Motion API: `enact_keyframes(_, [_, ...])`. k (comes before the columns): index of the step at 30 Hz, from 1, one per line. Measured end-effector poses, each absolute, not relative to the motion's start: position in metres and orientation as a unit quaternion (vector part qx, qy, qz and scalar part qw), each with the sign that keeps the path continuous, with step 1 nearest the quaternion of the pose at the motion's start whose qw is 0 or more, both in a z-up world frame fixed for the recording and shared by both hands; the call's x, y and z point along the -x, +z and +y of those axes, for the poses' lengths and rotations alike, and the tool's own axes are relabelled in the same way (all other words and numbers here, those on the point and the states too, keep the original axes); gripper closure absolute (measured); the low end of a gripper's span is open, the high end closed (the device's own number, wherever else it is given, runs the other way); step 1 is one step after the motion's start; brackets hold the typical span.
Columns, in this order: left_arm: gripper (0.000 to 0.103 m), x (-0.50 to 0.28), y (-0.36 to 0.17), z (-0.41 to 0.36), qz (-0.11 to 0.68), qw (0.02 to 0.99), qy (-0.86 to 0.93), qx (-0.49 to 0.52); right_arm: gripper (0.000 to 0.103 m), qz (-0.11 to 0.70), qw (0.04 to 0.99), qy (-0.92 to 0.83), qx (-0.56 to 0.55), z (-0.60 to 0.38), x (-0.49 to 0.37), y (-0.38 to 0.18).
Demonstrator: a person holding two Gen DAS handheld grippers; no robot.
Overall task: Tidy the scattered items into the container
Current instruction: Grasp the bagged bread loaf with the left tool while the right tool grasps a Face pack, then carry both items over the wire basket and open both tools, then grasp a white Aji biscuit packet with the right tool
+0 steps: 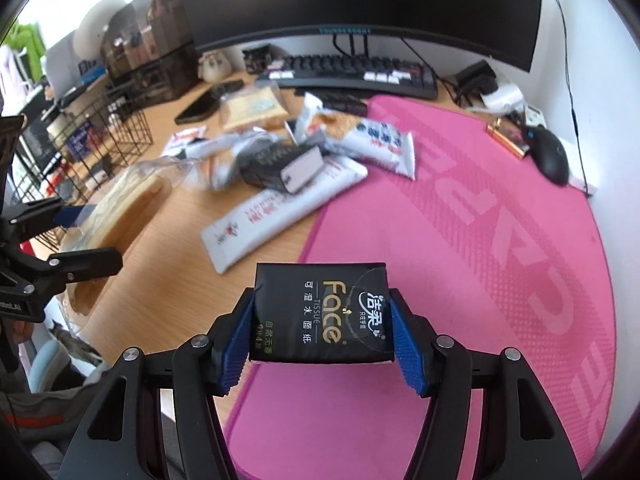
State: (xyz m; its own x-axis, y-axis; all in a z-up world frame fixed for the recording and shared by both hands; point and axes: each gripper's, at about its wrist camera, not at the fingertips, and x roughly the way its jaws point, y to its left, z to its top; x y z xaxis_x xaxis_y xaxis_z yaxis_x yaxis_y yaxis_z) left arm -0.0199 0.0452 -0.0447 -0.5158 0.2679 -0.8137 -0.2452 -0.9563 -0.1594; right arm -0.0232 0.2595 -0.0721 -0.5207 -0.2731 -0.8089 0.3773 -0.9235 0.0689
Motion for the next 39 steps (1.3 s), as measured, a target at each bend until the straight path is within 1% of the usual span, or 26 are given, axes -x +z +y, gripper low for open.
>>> enact_keyframes(8, [0.024, 0.014, -0.001, 0.03, -0.034, 0.164, 0.887, 0.43, 0.04, 0.06, 0.218, -0.88, -0.417, 0.236, 0.017, -0.03])
enact_keyframes(11, [0.024, 0.014, 0.022, 0.012, -0.043, 0.167, 0.893, 0.416, 0.04, 0.062, 0.237, -0.883, -0.401, 0.218, 0.019, -0.009])
enact_keyframes(13, [0.024, 0.01, 0.039, -0.005, -0.043, 0.147, 0.904, 0.4, 0.04, 0.07, 0.264, -0.882, -0.384, 0.196, 0.022, 0.009])
enact_keyframes(17, [0.024, -0.008, 0.065, -0.071, -0.053, 0.068, 0.925, 0.371, 0.04, 0.101, 0.338, -0.865, -0.357, 0.114, 0.032, 0.041])
enact_keyframes(21, [0.024, -0.029, 0.063, -0.143, -0.075, -0.011, 0.927, 0.368, 0.04, 0.114, 0.415, -0.829, -0.357, 0.015, 0.046, 0.052])
enact_keyframes(24, [0.024, -0.038, 0.051, -0.187, -0.097, -0.053, 0.92, 0.375, 0.04, 0.12, 0.447, -0.801, -0.38, -0.051, 0.058, 0.043])
enact_keyframes(27, [0.024, -0.041, 0.038, -0.219, -0.117, -0.072, 0.913, 0.383, 0.04, 0.127, 0.467, -0.78, -0.396, -0.098, 0.063, 0.031])
enact_keyframes(31, [0.024, -0.035, 0.026, -0.239, -0.118, -0.088, 0.91, 0.387, 0.039, 0.111, 0.468, -0.771, -0.417, -0.126, 0.077, 0.017])
enact_keyframes(32, [0.024, -0.032, 0.024, -0.24, -0.117, -0.089, 0.909, 0.39, 0.037, 0.113, 0.468, -0.77, -0.419, -0.129, 0.08, 0.015])
enact_keyframes(33, [0.023, -0.031, 0.023, -0.244, -0.117, -0.089, 0.907, 0.394, 0.034, 0.114, 0.464, -0.771, -0.421, -0.133, 0.083, 0.014])
enact_keyframes(34, [0.023, -0.028, 0.023, -0.245, -0.117, -0.088, 0.906, 0.397, 0.033, 0.112, 0.461, -0.772, -0.423, -0.135, 0.086, 0.012])
enact_keyframes(35, [0.022, -0.027, 0.024, -0.245, -0.116, -0.086, 0.908, 0.394, 0.032, 0.107, 0.457, -0.775, -0.422, -0.131, 0.088, 0.013])
enact_keyframes(36, [0.019, -0.027, 0.025, -0.244, -0.116, -0.084, 0.91, 0.389, 0.032, 0.102, 0.455, -0.778, -0.421, -0.126, 0.089, 0.015])
enact_keyframes(39, [0.019, -0.028, 0.033, -0.238, -0.119, -0.074, 0.917, 0.372, 0.03, 0.098, 0.448, -0.786, -0.413, -0.106, 0.09, 0.025])
